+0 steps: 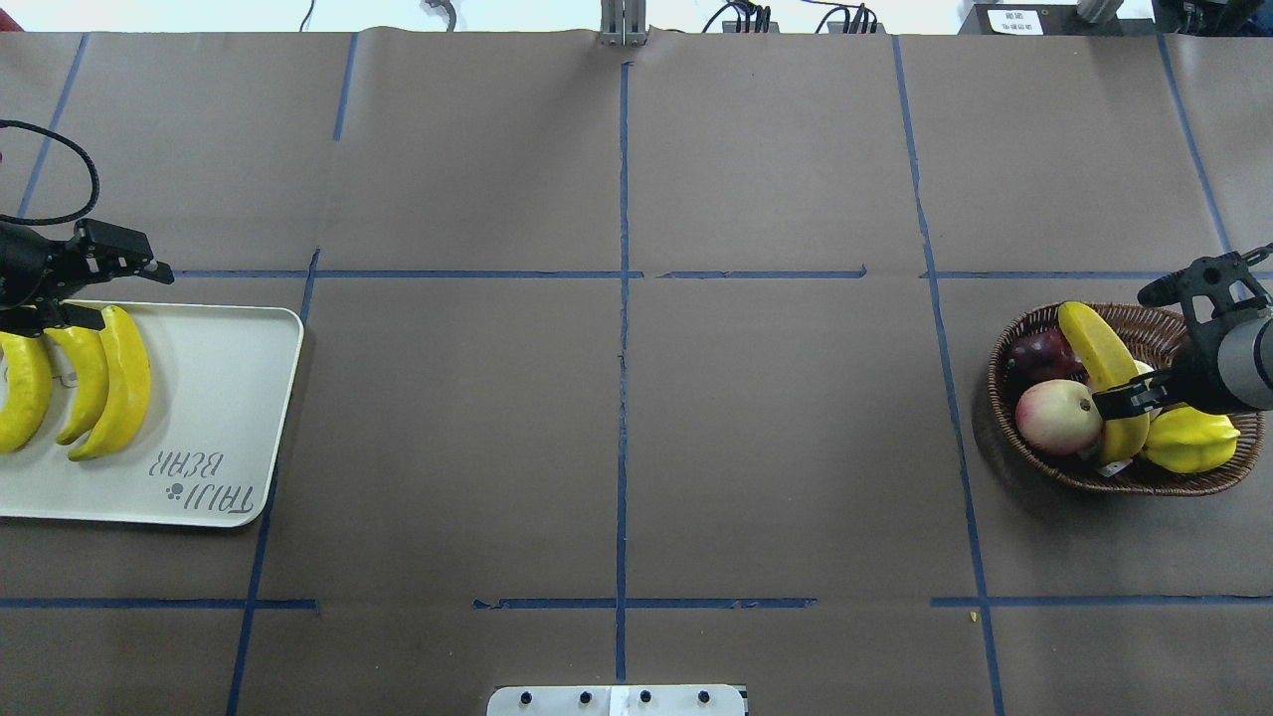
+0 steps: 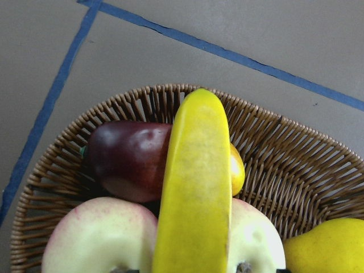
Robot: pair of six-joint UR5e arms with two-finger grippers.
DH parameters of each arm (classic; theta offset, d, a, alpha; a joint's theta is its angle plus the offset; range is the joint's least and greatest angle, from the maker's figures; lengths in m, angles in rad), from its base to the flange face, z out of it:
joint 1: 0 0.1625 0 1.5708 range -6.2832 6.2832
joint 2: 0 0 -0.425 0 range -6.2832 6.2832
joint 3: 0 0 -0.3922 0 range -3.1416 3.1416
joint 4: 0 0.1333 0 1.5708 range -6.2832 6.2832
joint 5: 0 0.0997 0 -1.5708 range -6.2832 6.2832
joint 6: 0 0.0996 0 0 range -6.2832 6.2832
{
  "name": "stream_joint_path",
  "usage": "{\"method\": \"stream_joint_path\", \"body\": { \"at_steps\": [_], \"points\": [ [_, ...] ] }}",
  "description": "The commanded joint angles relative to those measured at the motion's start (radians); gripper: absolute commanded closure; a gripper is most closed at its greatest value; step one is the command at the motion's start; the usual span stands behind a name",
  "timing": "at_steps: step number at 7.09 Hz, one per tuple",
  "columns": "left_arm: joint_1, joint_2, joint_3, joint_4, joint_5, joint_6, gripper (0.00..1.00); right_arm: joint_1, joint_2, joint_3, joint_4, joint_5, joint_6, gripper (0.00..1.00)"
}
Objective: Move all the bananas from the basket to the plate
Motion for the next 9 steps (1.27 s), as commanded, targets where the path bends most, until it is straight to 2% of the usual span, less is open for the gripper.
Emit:
{"method": "stream_joint_path", "body": {
  "at_steps": [1, 3, 4, 7, 8, 9],
  "points": [
    [0.001, 0.0, 0.0, 0.0, 0.002, 0.0, 0.0, -0.001, 0.001, -0.01, 0.001, 0.015, 0.001, 0.33],
    [0.007, 0.0, 0.002, 0.0, 0.002, 0.0, 0.0, -0.001, 0.012, -0.01, 0.001, 0.023, 0.002, 0.39],
    [0.009, 0.0, 0.002, 0.0, 0.002, 0.0, 0.0, -0.001, 0.012, -0.01, -0.001, 0.025, 0.002, 0.47],
    [0.021, -0.003, 0.002, 0.0, 0.002, -0.002, 0.0, 0.002, 0.011, -0.004, 0.002, 0.031, 0.001, 0.92],
    [0.032, -0.004, 0.002, 0.0, 0.002, -0.002, 0.0, 0.041, 0.012, 0.021, -0.002, 0.09, -0.001, 0.92],
    [0.04, -0.011, 0.003, 0.002, 0.002, -0.003, 0.0, 0.128, 0.014, 0.035, -0.007, 0.174, -0.007, 0.94]
  ]
}}
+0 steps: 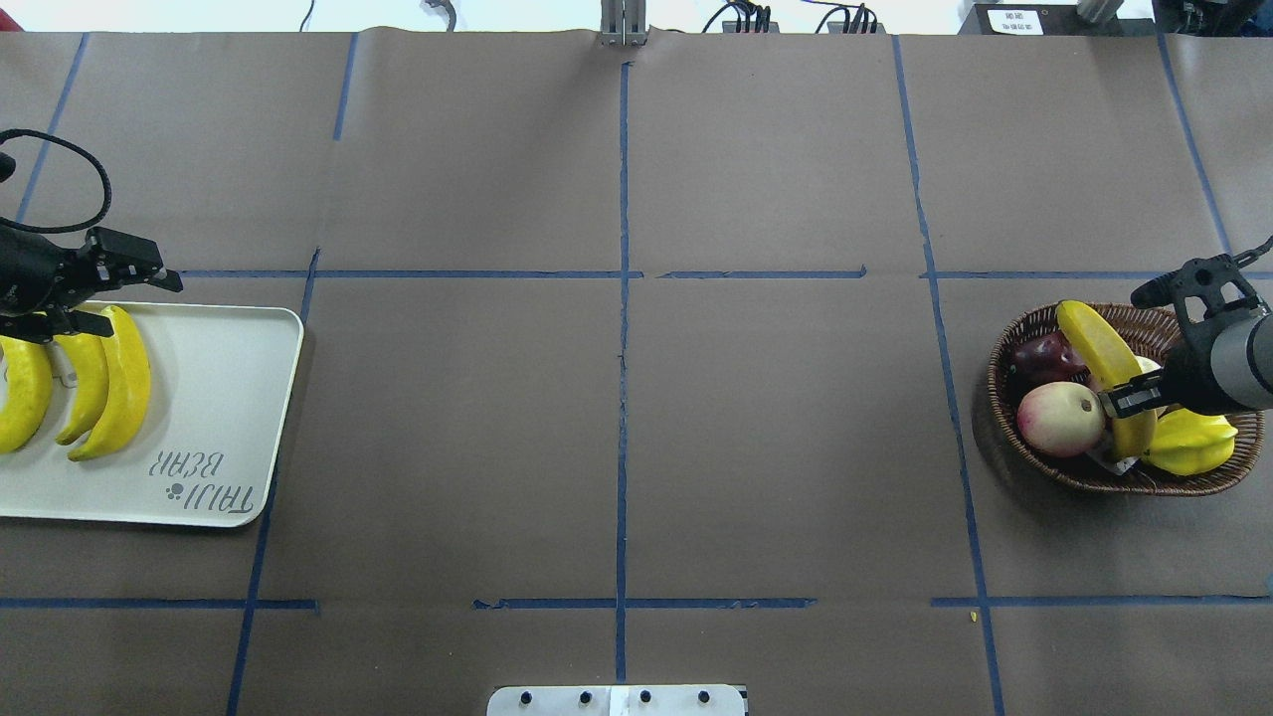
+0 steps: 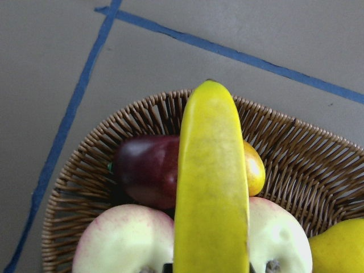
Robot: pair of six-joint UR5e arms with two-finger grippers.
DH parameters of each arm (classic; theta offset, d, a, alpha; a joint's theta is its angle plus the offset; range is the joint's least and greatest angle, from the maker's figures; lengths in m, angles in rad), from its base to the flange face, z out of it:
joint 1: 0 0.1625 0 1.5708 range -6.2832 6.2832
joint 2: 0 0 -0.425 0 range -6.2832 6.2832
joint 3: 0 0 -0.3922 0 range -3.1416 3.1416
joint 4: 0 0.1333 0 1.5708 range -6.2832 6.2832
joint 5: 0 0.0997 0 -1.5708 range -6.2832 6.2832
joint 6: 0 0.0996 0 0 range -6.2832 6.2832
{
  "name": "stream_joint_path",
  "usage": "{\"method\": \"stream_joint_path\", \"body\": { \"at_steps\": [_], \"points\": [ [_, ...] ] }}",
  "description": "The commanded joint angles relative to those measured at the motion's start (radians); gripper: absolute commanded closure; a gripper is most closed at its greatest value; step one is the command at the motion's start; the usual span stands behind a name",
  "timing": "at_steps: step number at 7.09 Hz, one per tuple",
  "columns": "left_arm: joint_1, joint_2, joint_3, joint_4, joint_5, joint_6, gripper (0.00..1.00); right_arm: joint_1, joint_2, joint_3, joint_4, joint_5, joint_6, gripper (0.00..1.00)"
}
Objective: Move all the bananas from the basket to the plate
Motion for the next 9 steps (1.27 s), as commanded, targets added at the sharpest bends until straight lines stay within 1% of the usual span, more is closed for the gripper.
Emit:
{"method": "stream_joint_path", "body": {
  "at_steps": [1, 2, 3, 4, 5, 6, 7, 9],
  "points": [
    [0.023, -0.01, 0.001, -0.003, 0.002, -0.03, 0.0, 0.168, 0.014, 0.039, -0.011, 0.204, -0.013, 0.96],
    [0.033, -0.03, -0.002, -0.04, 0.002, -0.03, 0.0, 0.237, 0.082, 0.037, -0.014, 0.316, -0.013, 0.96],
    [0.041, -0.041, -0.002, -0.113, 0.003, -0.033, 0.0, 0.256, 0.151, 0.035, -0.055, 0.362, -0.007, 0.96],
    [0.049, -0.077, -0.002, -0.14, 0.002, -0.036, 0.0, 0.251, 0.226, 0.021, -0.084, 0.357, 0.005, 0.96],
    [0.056, -0.149, -0.002, -0.143, -0.001, -0.061, 0.0, 0.219, 0.268, -0.006, -0.066, 0.354, 0.06, 0.96],
    [0.113, -0.221, 0.003, -0.143, 0.0, -0.119, 0.0, 0.181, 0.332, -0.032, -0.057, 0.348, 0.167, 0.97],
    [0.15, -0.302, 0.019, -0.143, 0.002, -0.163, 0.0, 0.137, 0.406, -0.066, -0.054, 0.322, 0.235, 0.96],
    [0.185, -0.396, 0.026, -0.146, 0.003, -0.165, 0.0, 0.013, 0.504, -0.106, -0.056, 0.176, 0.272, 0.96]
  ]
}}
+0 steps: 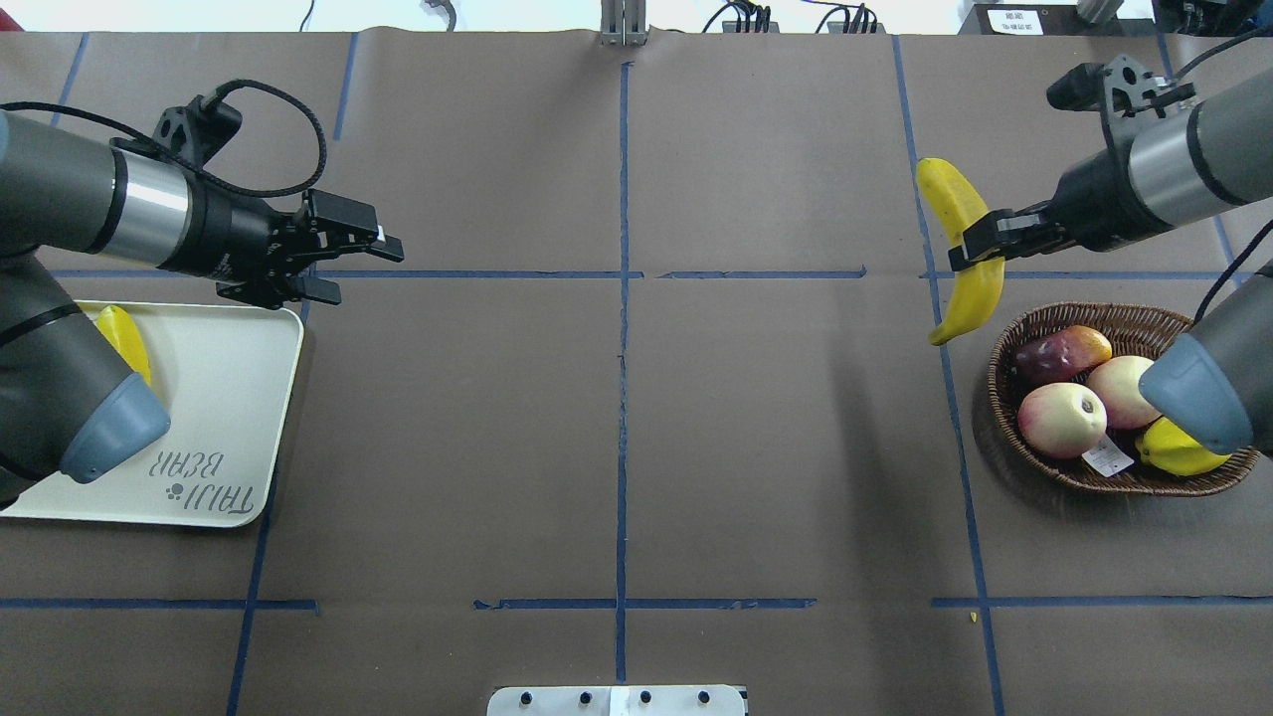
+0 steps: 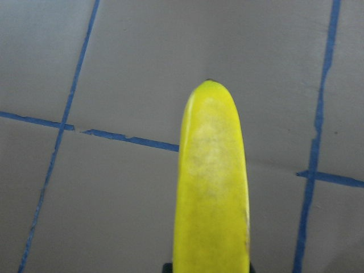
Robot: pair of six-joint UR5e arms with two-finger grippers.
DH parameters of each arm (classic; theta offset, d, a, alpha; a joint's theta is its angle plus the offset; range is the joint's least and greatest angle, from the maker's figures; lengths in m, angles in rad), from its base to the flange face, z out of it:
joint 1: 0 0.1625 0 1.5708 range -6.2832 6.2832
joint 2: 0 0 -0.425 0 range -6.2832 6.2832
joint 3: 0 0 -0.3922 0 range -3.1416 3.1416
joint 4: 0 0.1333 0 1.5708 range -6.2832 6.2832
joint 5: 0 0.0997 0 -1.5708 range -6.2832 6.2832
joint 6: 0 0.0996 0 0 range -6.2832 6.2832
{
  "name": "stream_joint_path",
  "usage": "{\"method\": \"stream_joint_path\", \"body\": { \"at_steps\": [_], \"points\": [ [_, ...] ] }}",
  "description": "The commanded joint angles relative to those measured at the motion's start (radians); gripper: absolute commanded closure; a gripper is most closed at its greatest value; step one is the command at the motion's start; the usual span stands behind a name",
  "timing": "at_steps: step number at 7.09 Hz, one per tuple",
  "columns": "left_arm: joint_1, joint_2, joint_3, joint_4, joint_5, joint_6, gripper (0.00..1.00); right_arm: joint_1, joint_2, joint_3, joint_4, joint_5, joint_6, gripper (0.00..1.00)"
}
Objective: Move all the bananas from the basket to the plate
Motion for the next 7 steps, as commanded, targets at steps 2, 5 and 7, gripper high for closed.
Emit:
{"method": "stream_joint_path", "body": {
  "at_steps": [2, 5, 7],
  "points": [
    [0.06, -0.14, 0.014, 0.0, 0.079, -0.025, 0.01, -0.154, 0.201, -0.084, 0.0, -0.132, 0.145, 0.96],
    [0.142, -0.229, 0.062, 0.001, 0.17, -0.171, 0.0, -0.328, 0.316, -0.083, 0.003, -0.339, 0.358, 0.96],
    [0.166, -0.255, 0.089, 0.003, 0.212, -0.177, 0.0, -0.391, 0.316, -0.082, 0.118, -0.373, 0.43, 0.96]
  ]
}}
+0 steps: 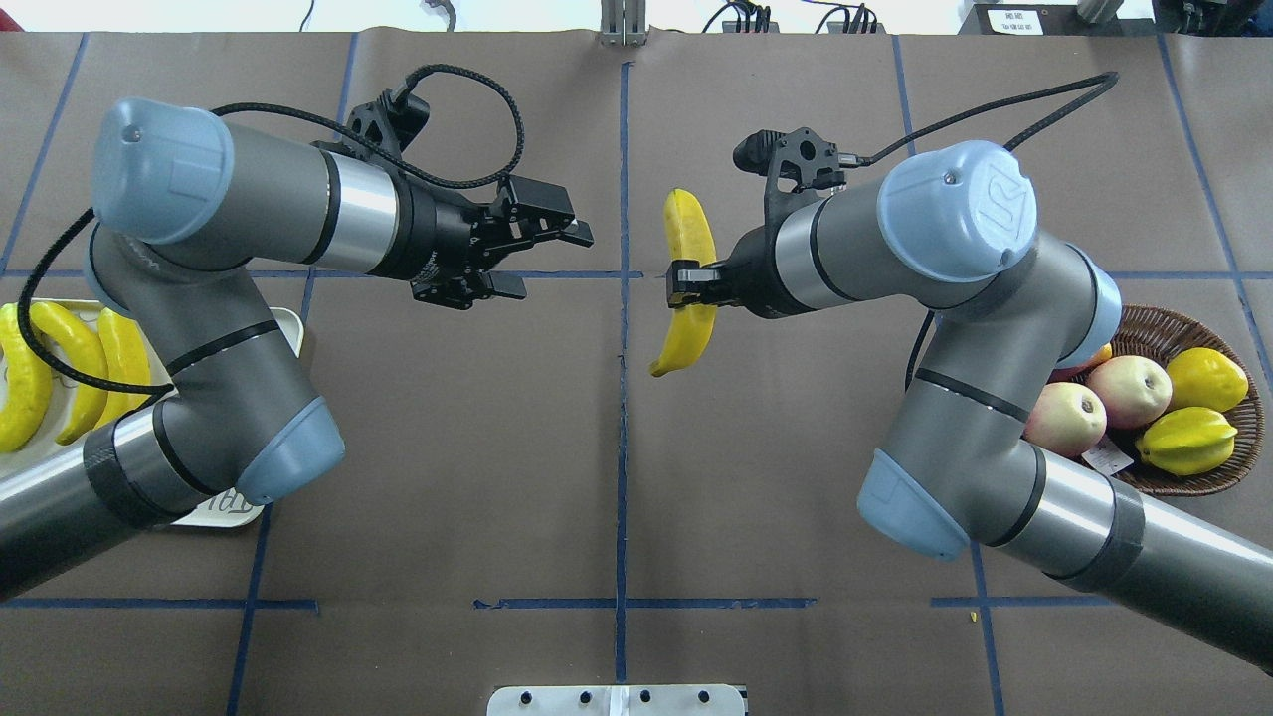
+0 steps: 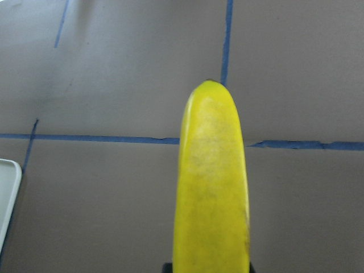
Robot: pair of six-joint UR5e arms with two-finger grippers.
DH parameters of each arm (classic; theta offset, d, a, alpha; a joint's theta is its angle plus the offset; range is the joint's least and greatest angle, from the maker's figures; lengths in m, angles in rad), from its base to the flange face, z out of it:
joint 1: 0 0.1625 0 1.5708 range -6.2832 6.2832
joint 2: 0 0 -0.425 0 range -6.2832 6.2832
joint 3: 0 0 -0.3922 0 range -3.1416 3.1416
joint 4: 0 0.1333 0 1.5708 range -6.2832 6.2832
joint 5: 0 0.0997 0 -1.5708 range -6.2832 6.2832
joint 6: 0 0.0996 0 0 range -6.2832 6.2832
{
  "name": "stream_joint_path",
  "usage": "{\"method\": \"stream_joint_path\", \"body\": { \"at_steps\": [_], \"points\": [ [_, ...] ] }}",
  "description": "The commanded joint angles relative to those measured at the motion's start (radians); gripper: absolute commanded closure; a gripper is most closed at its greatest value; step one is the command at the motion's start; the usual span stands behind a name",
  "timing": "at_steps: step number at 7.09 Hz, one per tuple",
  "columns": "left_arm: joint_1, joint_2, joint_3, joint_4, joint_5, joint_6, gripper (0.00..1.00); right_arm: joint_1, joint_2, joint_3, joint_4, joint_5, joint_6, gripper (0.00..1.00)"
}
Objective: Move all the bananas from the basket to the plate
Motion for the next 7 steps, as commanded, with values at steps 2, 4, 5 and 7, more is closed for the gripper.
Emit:
{"method": "stream_joint_path", "body": {
  "at_steps": [2, 4, 5, 7],
  "points": [
    [0.021, -0.018, 0.035, 0.0, 0.02, -0.01, 0.0, -0.077, 0.007, 0.009, 0.078, -0.044, 0.048, 0.95],
    [0.03, -0.028, 0.056, 0.0, 0.02, -0.01, 0.0, -0.115, 0.032, 0.009, 0.092, -0.085, 0.048, 0.95],
    [0.033, -0.033, 0.056, 0.0, 0.02, -0.012, 0.0, -0.126, 0.05, 0.007, 0.092, -0.095, 0.053, 0.95],
    [0.039, -0.035, 0.056, 0.0, 0.02, -0.055, 0.01, -0.147, 0.052, 0.027, 0.092, -0.133, 0.082, 0.95]
  ]
}}
